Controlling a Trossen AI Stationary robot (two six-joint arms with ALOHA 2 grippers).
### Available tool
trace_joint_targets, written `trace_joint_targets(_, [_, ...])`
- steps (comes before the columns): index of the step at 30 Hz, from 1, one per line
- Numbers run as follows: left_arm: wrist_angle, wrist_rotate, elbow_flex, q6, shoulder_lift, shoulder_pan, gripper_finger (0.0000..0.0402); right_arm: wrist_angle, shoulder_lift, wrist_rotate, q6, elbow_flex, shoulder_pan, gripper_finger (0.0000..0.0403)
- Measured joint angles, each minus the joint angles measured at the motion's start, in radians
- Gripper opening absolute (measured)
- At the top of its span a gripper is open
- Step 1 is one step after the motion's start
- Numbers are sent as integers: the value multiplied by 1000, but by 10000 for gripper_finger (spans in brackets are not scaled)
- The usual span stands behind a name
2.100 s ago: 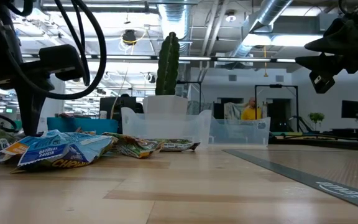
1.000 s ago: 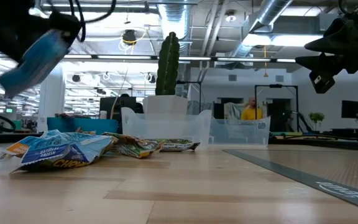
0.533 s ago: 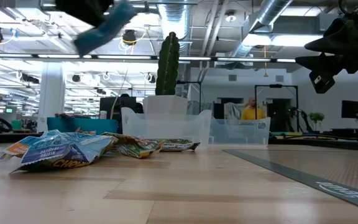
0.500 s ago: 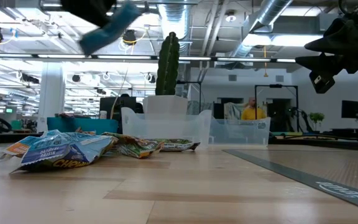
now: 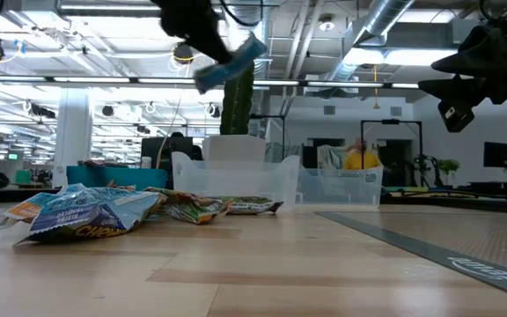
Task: Pick and place Granola Bars by type
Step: Put the blue granola bar into the bottom transparent bin
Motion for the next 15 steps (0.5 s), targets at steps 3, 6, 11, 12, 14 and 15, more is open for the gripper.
trace_joint_targets(3, [-3, 23, 66, -4, 70, 55, 14, 0, 0, 0, 0, 0, 0, 141])
trace_joint_targets(6, [-1, 62, 122, -7, 143, 106, 14, 0, 0, 0, 0, 0, 0, 143])
trace_joint_targets(11, [-18, 125, 163, -7, 244, 162, 14, 0, 0, 0, 0, 0, 0, 143])
trace_joint_targets(12, [-20, 135, 163, -7, 261, 168, 14, 0, 0, 0, 0, 0, 0, 143])
trace_joint_targets(14, [-41, 157, 163, -7, 293, 177, 14, 0, 0, 0, 0, 0, 0, 141])
trace_joint_targets(15, [-47, 166, 163, -7, 308, 179, 14, 0, 0, 0, 0, 0, 0, 141])
